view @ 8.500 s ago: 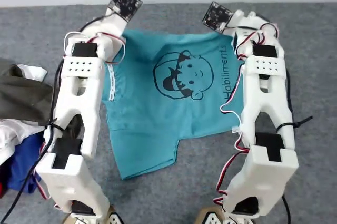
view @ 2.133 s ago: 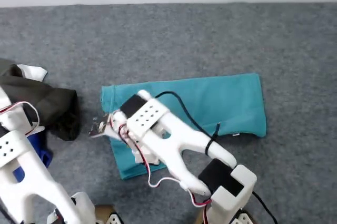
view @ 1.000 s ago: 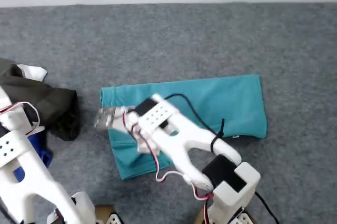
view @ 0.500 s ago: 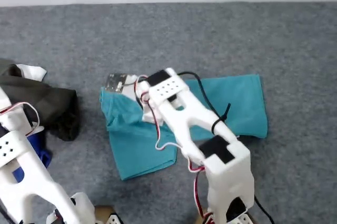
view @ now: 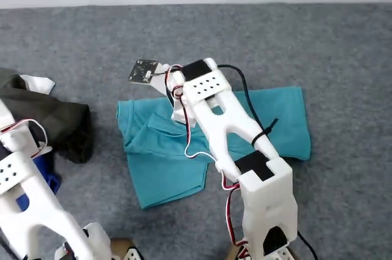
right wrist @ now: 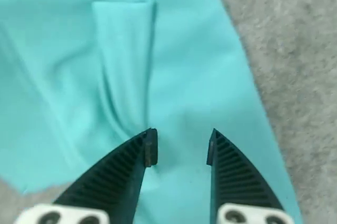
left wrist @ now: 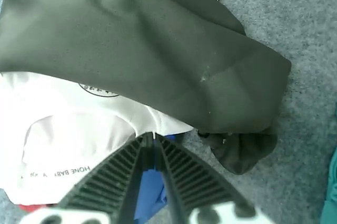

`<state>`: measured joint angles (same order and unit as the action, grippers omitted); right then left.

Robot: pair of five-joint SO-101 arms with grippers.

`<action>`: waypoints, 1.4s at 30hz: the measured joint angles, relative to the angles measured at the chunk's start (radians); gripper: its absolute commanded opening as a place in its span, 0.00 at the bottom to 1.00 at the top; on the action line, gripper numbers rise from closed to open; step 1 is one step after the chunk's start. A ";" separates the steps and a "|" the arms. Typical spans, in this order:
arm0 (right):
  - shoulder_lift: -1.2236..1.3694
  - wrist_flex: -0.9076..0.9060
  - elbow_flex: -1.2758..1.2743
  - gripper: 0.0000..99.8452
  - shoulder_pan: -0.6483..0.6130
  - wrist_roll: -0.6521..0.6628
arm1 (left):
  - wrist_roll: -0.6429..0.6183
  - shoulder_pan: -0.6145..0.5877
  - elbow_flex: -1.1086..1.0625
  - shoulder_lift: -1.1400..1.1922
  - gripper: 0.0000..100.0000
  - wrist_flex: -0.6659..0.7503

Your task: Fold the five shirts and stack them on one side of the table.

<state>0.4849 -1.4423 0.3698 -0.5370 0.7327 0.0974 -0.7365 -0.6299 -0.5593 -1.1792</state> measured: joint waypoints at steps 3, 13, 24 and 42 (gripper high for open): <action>0.000 -0.101 0.017 0.08 -0.011 0.000 | 0.000 0.000 0.000 0.000 0.01 0.000; 0.054 -0.078 0.017 0.06 -0.072 0.000 | 0.000 0.000 -0.006 0.000 0.01 0.018; 0.183 0.080 0.018 0.06 0.055 0.002 | 0.000 0.000 -0.012 0.000 0.01 0.018; 0.166 -0.302 0.215 0.01 -0.014 0.002 | 0.000 0.000 -0.012 0.000 0.01 0.018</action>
<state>0.6506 -1.7446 0.5846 -0.5508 0.7342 0.0974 -0.7365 -0.6421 -0.5593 -1.1607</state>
